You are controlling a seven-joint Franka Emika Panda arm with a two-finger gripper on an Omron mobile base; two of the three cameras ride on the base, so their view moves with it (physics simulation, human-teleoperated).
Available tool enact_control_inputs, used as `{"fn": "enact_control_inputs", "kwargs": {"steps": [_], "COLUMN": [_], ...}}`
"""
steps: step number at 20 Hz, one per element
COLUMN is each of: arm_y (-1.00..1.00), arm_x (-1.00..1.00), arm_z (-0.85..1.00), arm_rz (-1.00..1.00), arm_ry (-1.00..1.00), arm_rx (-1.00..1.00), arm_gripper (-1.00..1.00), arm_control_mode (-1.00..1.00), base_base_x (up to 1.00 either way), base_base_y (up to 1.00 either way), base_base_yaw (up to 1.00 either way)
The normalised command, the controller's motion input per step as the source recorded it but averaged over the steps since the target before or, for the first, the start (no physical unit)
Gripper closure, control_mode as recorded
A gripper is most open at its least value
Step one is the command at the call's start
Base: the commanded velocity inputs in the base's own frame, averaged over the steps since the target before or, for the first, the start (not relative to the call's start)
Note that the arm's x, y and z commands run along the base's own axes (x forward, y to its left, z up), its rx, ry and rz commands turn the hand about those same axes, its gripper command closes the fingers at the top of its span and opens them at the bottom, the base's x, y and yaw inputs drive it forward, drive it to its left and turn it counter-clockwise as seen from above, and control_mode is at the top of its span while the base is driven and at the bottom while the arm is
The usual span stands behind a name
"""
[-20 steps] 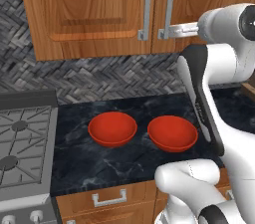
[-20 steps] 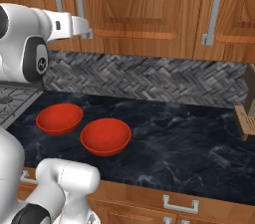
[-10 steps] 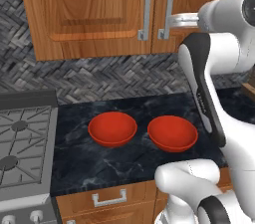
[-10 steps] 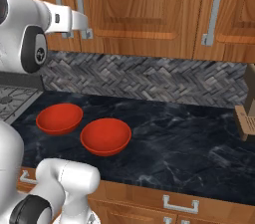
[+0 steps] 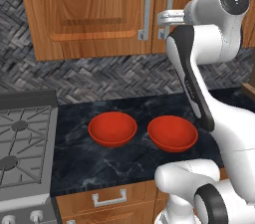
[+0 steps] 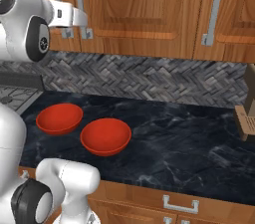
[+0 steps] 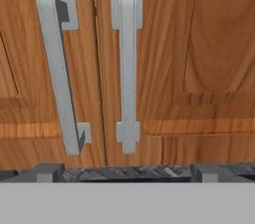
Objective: Open the cabinet. Pick the bowls from the counter and place them in the cabinet. Then close the cabinet.
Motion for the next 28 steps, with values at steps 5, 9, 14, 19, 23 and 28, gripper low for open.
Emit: {"fn": "enact_control_inputs", "kwargs": {"steps": [5, 9, 14, 19, 23, 28], "arm_y": [0.0, 0.0, 0.0, 0.0, 0.0, 0.0], "arm_x": [0.23, 0.18, 0.1, 0.18, 0.34, 0.37], "arm_z": [-0.01, -0.08, -0.15, -0.24, -0.07, 0.0], "arm_rz": [0.0, 0.0, 0.0, 0.0, 0.0, 0.0], "arm_ry": [0.02, -0.02, -0.07, -0.02, 0.0, 0.0], "arm_rx": [0.01, 0.0, 0.0, 0.05, 0.06, 0.04], "arm_gripper": [-1.0, -1.0, -1.0, -1.0, -1.0, -1.0], "arm_control_mode": [-1.0, -1.0, -1.0, -1.0, -1.0, -1.0], "base_base_x": [0.0, 0.0, 0.0, 0.0, 0.0, 0.0], "base_base_y": [0.0, 0.0, 0.0, 0.0, 0.0, 0.0], "base_base_yaw": [0.0, 0.0, 0.0, 0.0, 0.0, 0.0]}}
